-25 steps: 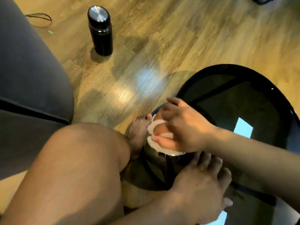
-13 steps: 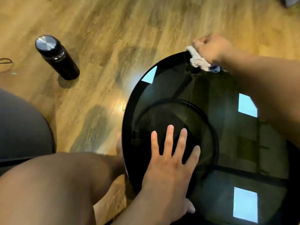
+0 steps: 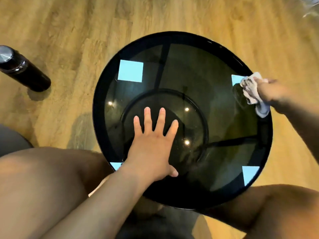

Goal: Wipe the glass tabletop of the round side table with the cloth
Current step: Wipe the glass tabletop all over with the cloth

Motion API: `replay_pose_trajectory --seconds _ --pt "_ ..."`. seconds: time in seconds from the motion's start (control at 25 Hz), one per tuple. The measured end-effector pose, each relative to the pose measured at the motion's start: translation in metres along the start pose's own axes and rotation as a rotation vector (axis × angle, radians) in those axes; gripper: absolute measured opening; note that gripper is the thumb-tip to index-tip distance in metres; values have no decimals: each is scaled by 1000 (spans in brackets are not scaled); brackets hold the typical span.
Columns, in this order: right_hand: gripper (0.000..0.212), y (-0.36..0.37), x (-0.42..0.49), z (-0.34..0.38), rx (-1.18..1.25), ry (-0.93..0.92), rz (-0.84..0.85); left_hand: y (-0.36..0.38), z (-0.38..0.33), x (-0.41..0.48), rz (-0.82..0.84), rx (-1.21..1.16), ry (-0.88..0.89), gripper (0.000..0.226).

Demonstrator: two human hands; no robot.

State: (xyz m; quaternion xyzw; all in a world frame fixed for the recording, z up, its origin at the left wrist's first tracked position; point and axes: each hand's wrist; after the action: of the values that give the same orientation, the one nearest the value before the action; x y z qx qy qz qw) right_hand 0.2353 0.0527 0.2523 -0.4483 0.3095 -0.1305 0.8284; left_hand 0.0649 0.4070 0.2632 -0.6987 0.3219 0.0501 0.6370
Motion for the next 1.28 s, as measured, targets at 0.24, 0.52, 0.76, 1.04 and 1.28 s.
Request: replay_pose_trajectory --seconds 0.24,0.52,0.76,1.04,1.28 --pt "38 20 -139 -72 216 131 37 1 -3 -7 -70 -66 13 120" --pt "15 57 -286 -97 433 270 128 37 -6 -39 -400 -171 -68 87" --pt "18 63 -249 -104 786 374 21 48 16 -72 -556 -452 -367 76" --pt "26 145 -357 -44 1052 628 120 31 26 -80 -684 -1077 -526 72" --pt "39 200 -407 69 1158 629 521 21 83 -84 -585 -1819 -721 51"
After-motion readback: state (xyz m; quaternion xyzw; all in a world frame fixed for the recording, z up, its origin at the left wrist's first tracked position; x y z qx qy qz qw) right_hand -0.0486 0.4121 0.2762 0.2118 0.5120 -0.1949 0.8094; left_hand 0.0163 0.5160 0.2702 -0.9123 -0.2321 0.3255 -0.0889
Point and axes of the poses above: each hand's wrist, its own x-axis towards the middle knuckle, its own y-axis out of the palm, z = x × y, and after that the axes turned 2 degrees about y, right-handed
